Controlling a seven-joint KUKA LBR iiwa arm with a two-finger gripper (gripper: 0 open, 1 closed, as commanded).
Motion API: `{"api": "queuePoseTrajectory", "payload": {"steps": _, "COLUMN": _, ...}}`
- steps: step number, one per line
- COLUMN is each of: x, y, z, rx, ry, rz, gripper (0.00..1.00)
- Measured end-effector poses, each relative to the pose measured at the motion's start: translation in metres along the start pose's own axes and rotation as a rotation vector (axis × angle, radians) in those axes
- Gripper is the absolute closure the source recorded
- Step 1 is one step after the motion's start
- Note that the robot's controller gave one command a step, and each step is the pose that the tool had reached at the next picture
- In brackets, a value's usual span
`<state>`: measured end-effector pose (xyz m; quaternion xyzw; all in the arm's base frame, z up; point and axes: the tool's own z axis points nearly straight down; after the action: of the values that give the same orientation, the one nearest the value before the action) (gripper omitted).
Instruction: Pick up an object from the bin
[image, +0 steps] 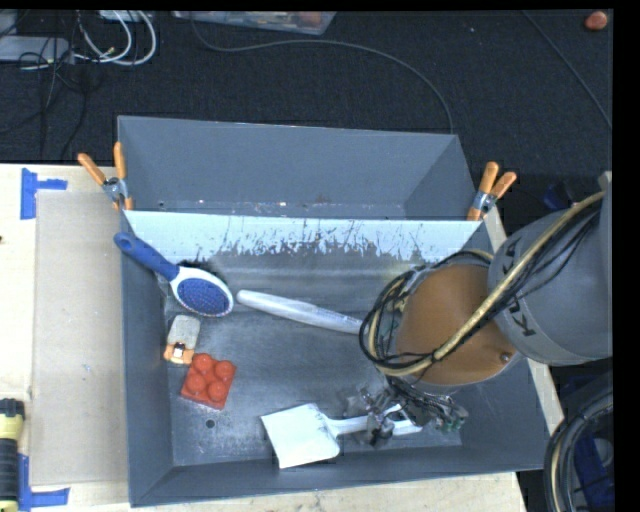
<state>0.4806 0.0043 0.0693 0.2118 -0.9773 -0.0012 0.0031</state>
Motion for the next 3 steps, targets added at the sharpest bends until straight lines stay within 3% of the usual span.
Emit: {"api": "queuePoseTrajectory", "payload": {"steps": 3, "x": 0.001, "y": 0.001, "z": -0.017, "rx": -0.002, "ry": 0.004, "rz": -0.001, "gripper": 1.0}}
